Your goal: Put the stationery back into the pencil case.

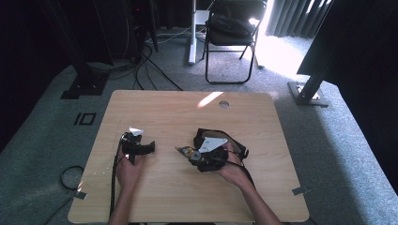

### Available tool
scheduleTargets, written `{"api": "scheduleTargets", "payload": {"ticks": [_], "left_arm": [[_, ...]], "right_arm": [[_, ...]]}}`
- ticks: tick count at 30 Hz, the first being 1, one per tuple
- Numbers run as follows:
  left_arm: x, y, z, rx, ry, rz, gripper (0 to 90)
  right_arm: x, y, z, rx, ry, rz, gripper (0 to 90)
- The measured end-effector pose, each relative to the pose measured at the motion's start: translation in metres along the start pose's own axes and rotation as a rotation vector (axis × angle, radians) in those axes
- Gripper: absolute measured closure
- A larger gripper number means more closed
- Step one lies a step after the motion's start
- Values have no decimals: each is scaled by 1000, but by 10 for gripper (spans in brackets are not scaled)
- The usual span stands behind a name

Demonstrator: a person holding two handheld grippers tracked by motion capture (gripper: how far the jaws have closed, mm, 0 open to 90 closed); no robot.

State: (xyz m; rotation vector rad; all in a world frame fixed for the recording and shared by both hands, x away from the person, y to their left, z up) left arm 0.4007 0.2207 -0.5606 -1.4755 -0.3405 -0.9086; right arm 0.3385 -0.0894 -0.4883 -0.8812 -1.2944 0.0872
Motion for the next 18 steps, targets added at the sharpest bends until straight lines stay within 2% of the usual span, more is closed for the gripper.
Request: {"api": "scheduleTargets", "payload": {"ticks": [18], "left_arm": [[0,0,0,0,0,0,134]], "right_arm": [[4,-27,-21,-64,19,-37,417]]}}
Point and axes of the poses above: each handheld gripper's, and its own axes: y roughly forward along the jaws, x roughly out of its top, z roughly to its left, the point moved 1 cm from there along y, roughly forward along the jaws, and after that the axes turned 8 degrees about y, right-handed, at the moved point
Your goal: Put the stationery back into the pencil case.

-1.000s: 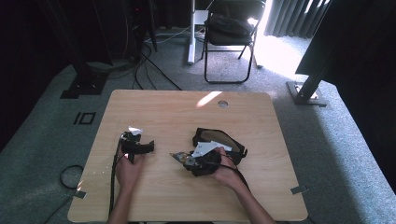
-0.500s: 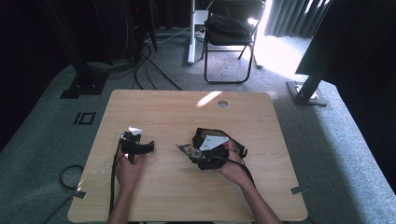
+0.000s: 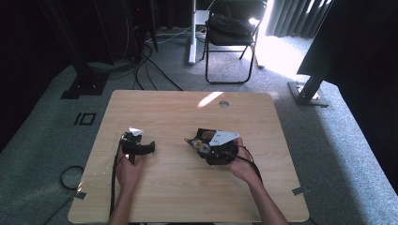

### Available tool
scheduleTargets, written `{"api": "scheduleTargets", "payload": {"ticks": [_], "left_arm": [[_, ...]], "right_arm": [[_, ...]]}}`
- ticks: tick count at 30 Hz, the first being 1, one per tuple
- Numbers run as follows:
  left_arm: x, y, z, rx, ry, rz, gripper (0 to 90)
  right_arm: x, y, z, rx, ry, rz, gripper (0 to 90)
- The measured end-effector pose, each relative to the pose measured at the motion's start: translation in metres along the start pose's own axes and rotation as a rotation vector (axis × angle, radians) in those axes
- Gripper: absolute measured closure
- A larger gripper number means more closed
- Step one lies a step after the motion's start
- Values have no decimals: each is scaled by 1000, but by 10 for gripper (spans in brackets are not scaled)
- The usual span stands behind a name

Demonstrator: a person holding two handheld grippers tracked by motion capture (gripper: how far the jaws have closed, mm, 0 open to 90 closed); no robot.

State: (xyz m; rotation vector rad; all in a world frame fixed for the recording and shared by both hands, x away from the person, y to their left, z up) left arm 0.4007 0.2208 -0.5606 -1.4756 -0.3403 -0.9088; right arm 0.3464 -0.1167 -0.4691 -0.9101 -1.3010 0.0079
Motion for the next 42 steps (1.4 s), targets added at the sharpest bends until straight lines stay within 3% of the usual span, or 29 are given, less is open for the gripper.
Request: {"api": "scheduleTargets", "payload": {"ticks": [17,42], "left_arm": [[0,0,0,0,0,0,134],[0,0,0,1,-1,0,134]], "right_arm": [[-4,-12,-22,-55,21,-7,417],[-24,-16,-50,-109,80,30,416]]}}
Point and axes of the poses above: each handheld gripper's, and its own axes: y roughly forward along the jaws, x roughly out of its top, z roughly to its left, the point moved 1 cm from there along y, roughly forward along the jaws, and after that the axes turned 8 degrees about y, right-handed, at the moved point
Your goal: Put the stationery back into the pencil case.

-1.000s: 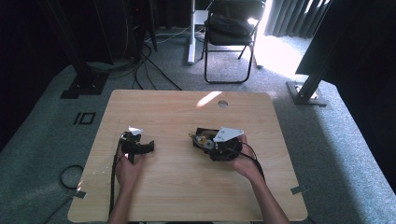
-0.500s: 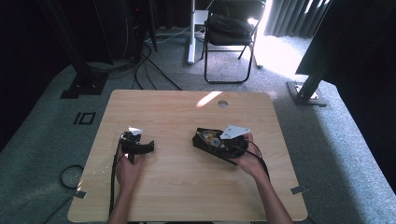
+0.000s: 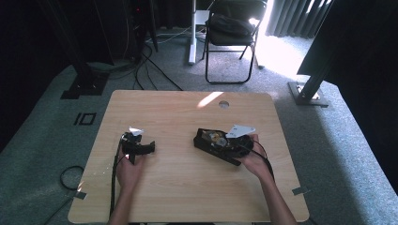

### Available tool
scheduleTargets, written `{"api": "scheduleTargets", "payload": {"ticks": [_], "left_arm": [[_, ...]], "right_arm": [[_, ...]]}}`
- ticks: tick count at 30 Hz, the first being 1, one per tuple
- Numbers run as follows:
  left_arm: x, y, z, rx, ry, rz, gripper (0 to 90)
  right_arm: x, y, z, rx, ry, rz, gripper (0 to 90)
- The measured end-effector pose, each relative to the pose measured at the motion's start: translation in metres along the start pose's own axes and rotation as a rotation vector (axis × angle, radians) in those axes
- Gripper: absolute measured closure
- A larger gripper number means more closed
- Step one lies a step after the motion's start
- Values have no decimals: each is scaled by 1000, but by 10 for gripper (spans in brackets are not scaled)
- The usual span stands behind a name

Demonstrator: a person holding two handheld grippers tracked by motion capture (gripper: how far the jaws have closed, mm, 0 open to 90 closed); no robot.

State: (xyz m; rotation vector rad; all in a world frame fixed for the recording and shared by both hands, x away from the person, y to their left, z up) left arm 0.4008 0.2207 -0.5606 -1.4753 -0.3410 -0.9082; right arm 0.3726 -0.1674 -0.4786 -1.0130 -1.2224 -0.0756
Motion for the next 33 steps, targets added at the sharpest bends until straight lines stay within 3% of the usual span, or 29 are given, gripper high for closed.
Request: {"api": "scheduleTargets", "payload": {"ticks": [9,17,24,27,33], "left_arm": [[0,0,0,0,0,0,134],[0,0,0,0,0,0,134],[0,0,0,0,0,0,134],[0,0,0,0,0,0,134],[0,0,0,0,0,0,134]], "right_arm": [[-5,3,-6,-7,14,26,416],[-10,11,-11,37,51,77,413],[-13,13,-11,48,64,94,408],[-13,12,-12,42,71,82,395],[-8,-7,-12,27,102,-5,302]]}}
Point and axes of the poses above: each handheld gripper's, and its own axes: y roughly forward along the jaws, x roughly out of its top, z roughly to its left, the point moved 1 cm from there along y, roughly forward along the jaws, and after that the axes turned 8 degrees about y, right-handed, at the moved point
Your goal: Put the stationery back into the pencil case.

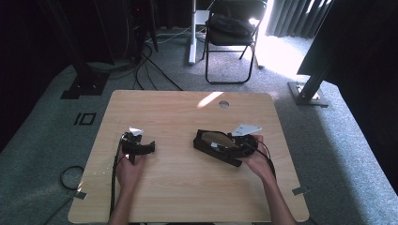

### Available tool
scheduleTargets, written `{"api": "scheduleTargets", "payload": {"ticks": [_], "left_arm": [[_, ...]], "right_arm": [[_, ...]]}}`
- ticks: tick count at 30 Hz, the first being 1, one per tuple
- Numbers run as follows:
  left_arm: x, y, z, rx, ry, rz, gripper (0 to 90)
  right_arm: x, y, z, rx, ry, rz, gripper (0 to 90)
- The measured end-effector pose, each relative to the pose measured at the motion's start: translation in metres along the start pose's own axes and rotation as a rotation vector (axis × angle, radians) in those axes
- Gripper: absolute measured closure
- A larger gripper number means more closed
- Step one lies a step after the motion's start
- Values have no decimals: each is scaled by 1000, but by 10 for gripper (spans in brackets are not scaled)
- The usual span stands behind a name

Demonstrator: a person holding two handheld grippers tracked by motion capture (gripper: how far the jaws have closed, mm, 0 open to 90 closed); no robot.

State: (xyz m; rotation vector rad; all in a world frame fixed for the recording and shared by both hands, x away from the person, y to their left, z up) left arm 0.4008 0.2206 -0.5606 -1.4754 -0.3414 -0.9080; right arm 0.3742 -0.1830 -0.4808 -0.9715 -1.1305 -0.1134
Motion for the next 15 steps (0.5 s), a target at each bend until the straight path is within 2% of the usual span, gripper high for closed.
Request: {"api": "scheduleTargets", "payload": {"ticks": [4,7,10,15], "left_arm": [[0,0,0,0,0,0,135],[0,0,0,0,0,0,134],[0,0,0,0,0,0,134],[0,0,0,0,1,0,134]], "right_arm": [[-1,-20,1,-32,25,-96,300],[-8,-33,-3,-77,62,-153,307],[-17,-39,-7,-128,88,-172,320],[-26,-45,-19,-178,132,-174,337]]}}
Point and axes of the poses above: each handheld gripper's, and its own axes: y roughly forward along the jaws, x roughly out of its top, z roughly to its left, the point moved 1 cm from there along y, roughly forward along the jaws, and after that the axes turned 8 degrees about y, right-handed, at the moved point
